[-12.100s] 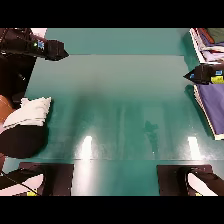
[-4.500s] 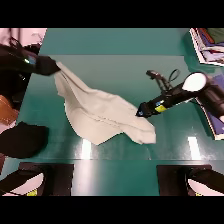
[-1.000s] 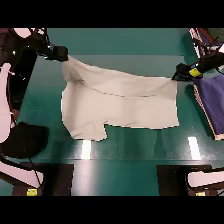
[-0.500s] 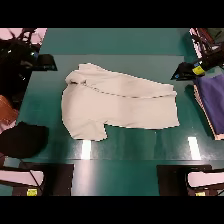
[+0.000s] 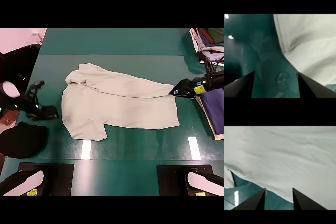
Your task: Fold the shirts.
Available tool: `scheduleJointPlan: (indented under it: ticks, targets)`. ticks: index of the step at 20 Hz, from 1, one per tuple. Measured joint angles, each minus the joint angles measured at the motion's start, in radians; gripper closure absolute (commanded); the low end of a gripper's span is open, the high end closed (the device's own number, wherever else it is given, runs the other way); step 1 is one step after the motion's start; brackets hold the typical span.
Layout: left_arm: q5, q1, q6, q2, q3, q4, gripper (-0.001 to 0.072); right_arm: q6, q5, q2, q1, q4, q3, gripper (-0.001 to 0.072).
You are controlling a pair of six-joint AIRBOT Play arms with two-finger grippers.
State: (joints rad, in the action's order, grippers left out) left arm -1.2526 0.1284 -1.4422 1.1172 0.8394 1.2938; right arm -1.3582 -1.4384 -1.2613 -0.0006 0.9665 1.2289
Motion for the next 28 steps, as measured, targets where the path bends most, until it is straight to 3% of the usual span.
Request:
scheduleJointPlan:
  ticks: [13,15,16,18,19,25,26,28]
  targets:
    - [0.297,0.002,0.003,-0.034,-0.225,-0.258,0.0103,0.002,0.022,0.053,0.005,-0.007,-0.068,0.0325]
    - [0.321,0.002,0.003,-0.03,-0.231,-0.273,0.0441,0.002,0.022,0.053,0.005,-0.007,-0.069,0.0325]
    - [0.327,0.002,0.003,-0.026,-0.233,-0.275,0.0572,0.002,0.023,0.053,0.005,-0.007,-0.069,0.0325]
    - [0.343,0.002,0.012,-0.023,-0.234,-0.311,0.0618,0.002,0.023,0.053,0.005,-0.008,-0.069,0.0325]
    - [0.349,0.002,0.016,-0.021,-0.233,-0.323,0.068,0.002,0.023,0.053,0.004,-0.006,-0.069,0.0325]
    - [0.304,0.002,0.053,-0.061,-0.159,-0.334,0.068,-0.011,-0.01,0.115,-0.105,0.031,-0.198,0.0314]
    - [0.294,0.002,0.055,-0.072,-0.144,-0.329,0.068,-0.021,-0.009,0.141,-0.135,0.053,-0.254,0.0208]
    - [0.278,0.002,0.058,-0.09,-0.124,-0.322,0.068,-0.036,-0.006,0.192,-0.192,0.085,-0.373,0.018]
